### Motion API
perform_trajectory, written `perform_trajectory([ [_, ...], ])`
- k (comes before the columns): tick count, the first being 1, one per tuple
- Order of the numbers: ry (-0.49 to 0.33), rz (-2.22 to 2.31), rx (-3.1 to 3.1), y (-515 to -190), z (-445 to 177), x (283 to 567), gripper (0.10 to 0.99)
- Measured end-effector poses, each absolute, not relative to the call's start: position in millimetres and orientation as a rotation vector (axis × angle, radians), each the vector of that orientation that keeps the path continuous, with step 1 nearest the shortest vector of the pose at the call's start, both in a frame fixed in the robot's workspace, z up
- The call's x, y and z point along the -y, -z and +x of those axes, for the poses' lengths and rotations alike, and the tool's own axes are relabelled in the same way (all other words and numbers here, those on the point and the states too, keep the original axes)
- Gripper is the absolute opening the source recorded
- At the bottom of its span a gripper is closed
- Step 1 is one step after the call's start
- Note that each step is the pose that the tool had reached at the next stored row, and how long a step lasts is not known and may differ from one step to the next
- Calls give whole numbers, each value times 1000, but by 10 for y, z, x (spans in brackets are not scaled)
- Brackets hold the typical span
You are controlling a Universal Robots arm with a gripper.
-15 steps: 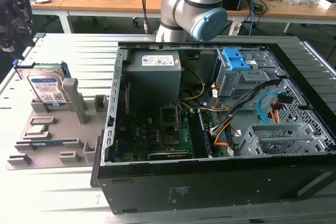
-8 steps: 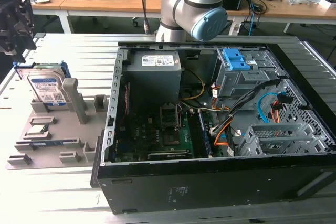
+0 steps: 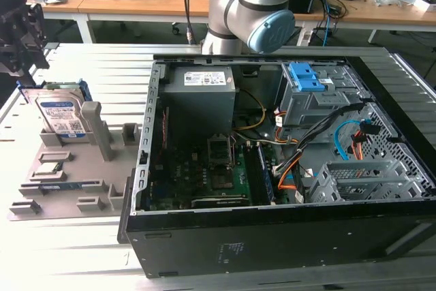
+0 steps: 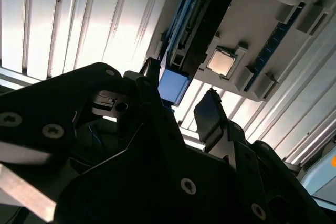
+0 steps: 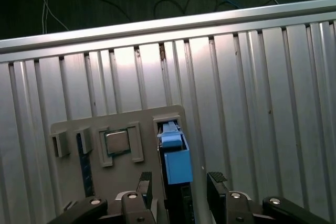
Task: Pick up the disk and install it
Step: 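Pick up the disk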
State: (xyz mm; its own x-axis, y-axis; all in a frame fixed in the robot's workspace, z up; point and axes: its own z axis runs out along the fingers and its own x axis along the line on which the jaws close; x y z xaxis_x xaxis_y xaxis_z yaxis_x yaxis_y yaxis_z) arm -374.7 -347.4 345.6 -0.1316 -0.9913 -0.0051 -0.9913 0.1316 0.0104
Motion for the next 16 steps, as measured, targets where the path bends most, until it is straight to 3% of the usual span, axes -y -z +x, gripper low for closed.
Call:
perform_trajectory([
  [16, 15, 2185, 2251, -3082, -3747, 3466, 541],
])
